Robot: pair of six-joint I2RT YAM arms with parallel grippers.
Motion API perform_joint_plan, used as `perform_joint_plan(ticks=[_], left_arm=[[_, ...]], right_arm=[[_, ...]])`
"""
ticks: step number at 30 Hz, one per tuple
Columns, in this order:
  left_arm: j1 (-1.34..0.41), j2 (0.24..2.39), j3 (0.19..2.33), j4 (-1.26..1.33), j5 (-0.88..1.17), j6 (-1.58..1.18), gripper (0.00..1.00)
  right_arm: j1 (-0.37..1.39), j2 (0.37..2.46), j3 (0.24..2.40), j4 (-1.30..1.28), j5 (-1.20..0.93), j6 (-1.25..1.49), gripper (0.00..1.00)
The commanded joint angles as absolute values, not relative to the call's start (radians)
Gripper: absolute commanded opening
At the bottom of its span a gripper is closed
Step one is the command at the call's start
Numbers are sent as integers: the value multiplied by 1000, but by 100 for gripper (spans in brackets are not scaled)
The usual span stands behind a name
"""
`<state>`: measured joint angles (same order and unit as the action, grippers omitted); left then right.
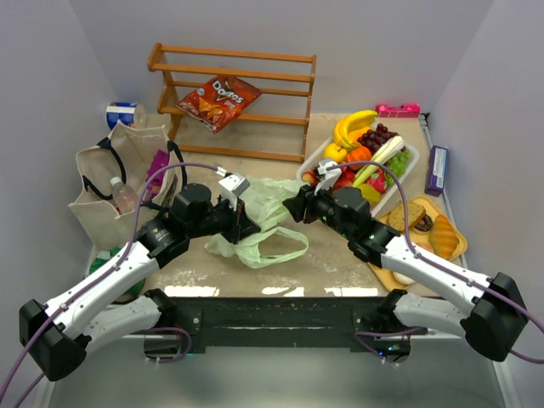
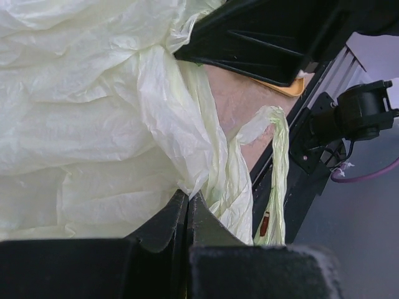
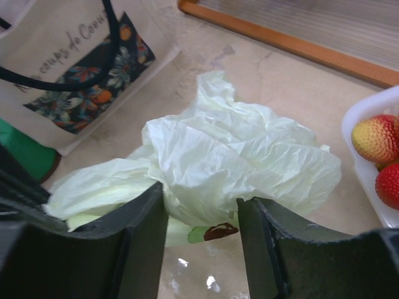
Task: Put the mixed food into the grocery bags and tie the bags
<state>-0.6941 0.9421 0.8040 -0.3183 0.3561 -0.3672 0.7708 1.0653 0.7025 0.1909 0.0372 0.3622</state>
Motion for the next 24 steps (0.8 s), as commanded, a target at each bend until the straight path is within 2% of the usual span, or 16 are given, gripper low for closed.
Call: perform_joint_plan(ticks=[1,2,3,6,9,10,15,22,24], left_arm=[[-687,913,818,-310,309,-356,0],[-689,910,821,-316,287,-351,0],[-689,908,819,-331,263,-341,0],[-687,904,813,-357,140,-310,0],[-689,926,813,-399,3,-269,0],[-689,937,811,-409,-90,-258,0],[-687,956,775,-430,-236,-189,0],[-689,982,758,-434,-374,-179,0],[-689,982,761,-442,-397,-179,0]], right_arm=[[775,1083,775,174,143,305,38],[775,1081,782,158,150,299,33],[775,1077,801,141,149,290,23],[773,1045,863,28,127,275,14],[775,1017,958,-217,107,264,7],[775,1014,989,-271,109,255,6],[773,1049,1199,-602,138,218,8],[752,1097,1272,-680,-222,270,8],[746,1107,1301,-733,-206,262,8]])
